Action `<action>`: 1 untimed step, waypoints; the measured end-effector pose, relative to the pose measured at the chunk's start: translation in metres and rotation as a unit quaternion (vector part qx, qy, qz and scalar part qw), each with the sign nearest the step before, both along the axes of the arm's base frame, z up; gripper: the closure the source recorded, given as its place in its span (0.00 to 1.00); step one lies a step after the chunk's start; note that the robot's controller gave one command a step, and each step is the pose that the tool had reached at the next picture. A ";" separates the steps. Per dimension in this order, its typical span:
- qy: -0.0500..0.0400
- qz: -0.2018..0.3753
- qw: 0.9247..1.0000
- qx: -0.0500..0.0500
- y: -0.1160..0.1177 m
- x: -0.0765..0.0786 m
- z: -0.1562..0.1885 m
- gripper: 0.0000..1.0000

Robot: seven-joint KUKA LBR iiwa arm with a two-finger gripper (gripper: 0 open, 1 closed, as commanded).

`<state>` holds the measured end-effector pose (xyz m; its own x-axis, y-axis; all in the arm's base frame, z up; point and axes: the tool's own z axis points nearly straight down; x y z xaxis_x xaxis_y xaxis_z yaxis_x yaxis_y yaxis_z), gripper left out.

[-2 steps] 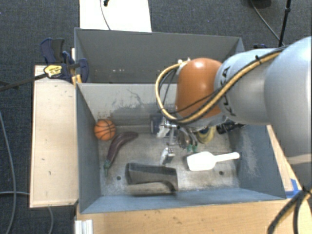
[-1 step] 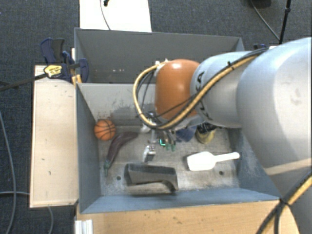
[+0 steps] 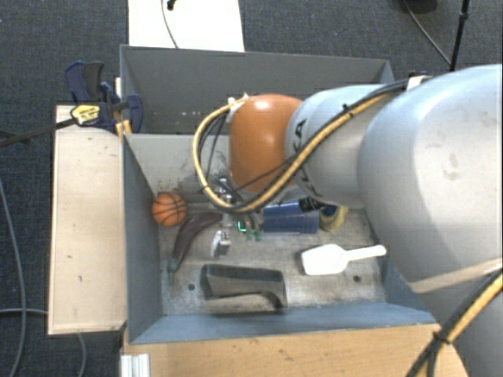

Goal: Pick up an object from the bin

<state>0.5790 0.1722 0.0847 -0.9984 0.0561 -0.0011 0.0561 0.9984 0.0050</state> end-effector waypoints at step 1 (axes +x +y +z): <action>0.000 -0.116 0.993 -0.002 0.004 -0.004 0.016 0.00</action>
Offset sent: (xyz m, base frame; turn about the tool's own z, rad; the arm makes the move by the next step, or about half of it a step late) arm -0.0350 0.0320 -0.0136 0.2866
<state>0.5749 0.1762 0.1006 -0.9586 0.2848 -0.0016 0.2848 0.9586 0.0004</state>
